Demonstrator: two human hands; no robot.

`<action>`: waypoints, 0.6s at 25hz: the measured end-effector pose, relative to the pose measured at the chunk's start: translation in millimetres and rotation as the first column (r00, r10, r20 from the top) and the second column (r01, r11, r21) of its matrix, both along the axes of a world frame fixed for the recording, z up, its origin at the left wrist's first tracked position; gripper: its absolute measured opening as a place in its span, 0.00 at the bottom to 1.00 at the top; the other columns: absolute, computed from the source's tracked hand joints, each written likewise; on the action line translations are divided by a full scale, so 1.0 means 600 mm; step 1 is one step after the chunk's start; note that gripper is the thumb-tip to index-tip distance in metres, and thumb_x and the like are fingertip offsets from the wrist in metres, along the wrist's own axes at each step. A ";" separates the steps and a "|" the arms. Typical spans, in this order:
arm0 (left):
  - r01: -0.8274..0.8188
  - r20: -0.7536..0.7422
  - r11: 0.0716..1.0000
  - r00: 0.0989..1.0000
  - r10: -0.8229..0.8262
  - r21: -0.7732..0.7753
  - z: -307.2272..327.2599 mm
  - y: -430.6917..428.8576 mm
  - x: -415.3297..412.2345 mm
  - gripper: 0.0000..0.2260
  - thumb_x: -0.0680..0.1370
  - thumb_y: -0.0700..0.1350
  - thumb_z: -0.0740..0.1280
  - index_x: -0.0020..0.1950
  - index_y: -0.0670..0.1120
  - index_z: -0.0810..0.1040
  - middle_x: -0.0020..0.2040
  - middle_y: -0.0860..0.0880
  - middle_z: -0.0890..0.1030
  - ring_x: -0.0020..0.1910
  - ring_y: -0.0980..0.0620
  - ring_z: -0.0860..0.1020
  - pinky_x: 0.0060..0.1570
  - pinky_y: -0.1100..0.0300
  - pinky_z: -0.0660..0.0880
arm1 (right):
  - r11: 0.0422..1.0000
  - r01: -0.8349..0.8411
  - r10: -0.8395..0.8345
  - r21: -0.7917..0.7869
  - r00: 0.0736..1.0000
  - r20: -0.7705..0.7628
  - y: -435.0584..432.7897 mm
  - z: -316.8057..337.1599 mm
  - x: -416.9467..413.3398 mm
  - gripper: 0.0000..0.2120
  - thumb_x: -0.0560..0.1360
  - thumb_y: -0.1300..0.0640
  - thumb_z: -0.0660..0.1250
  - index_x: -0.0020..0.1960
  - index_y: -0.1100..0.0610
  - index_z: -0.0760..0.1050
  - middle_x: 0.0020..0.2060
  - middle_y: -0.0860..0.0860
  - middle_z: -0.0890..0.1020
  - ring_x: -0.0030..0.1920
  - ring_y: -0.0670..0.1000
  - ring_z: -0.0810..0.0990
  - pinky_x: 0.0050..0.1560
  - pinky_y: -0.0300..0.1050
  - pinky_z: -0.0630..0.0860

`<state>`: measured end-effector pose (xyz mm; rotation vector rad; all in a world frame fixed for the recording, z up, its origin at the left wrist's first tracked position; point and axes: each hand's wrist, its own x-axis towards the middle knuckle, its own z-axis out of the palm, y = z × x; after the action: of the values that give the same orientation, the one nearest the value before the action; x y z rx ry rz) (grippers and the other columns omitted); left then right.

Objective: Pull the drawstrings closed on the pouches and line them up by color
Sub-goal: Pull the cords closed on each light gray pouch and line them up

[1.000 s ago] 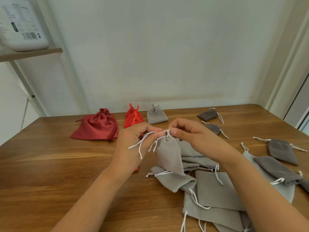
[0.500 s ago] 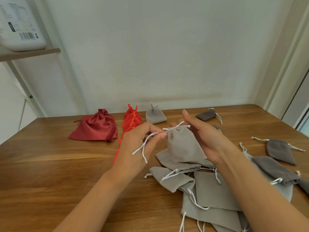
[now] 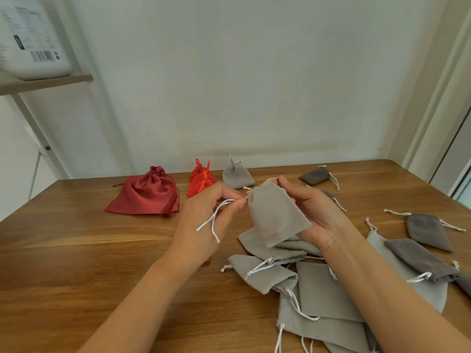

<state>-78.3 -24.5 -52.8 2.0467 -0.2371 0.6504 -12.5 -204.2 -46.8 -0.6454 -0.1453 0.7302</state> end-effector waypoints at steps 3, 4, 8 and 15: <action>0.007 0.016 1.000 1.000 -0.007 0.025 0.001 0.008 0.002 0.05 0.76 0.42 0.69 0.43 0.52 0.80 0.41 0.58 0.82 0.40 0.61 0.78 0.39 0.70 0.72 | 0.977 0.131 -0.095 -0.168 0.974 0.205 -0.002 0.004 0.004 0.07 0.71 0.59 0.68 0.34 0.56 0.75 0.28 0.48 0.70 0.23 0.42 0.61 0.24 0.31 0.57; 0.000 0.012 1.000 1.000 -0.001 0.006 0.004 0.012 0.002 0.04 0.76 0.43 0.69 0.43 0.52 0.79 0.42 0.58 0.82 0.41 0.61 0.79 0.40 0.67 0.74 | 0.912 0.245 -0.104 -0.330 0.914 0.392 -0.006 0.007 0.004 0.09 0.74 0.60 0.65 0.34 0.55 0.75 0.27 0.49 0.69 0.23 0.43 0.60 0.23 0.32 0.56; -0.032 0.021 0.998 0.999 0.033 -0.058 0.014 0.030 0.003 0.02 0.75 0.47 0.69 0.42 0.51 0.79 0.42 0.57 0.82 0.42 0.59 0.80 0.42 0.59 0.78 | 0.547 0.678 0.089 -0.491 0.536 0.840 -0.013 0.010 0.004 0.07 0.76 0.58 0.67 0.39 0.55 0.77 0.32 0.54 0.72 0.33 0.48 0.68 0.37 0.39 0.65; 0.028 -0.059 1.000 0.998 -0.028 -0.008 0.015 0.008 -0.004 0.04 0.74 0.43 0.71 0.40 0.50 0.80 0.35 0.59 0.81 0.36 0.62 0.77 0.37 0.69 0.72 | 0.426 0.782 -0.038 -0.455 0.518 0.855 -0.017 0.004 0.017 0.09 0.74 0.60 0.69 0.36 0.54 0.75 0.26 0.45 0.66 0.30 0.44 0.64 0.36 0.42 0.63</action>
<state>-80.6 -19.6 -43.9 2.0492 -0.2283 0.5719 -2.2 -214.4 -44.2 -1.8589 -0.3792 -0.1825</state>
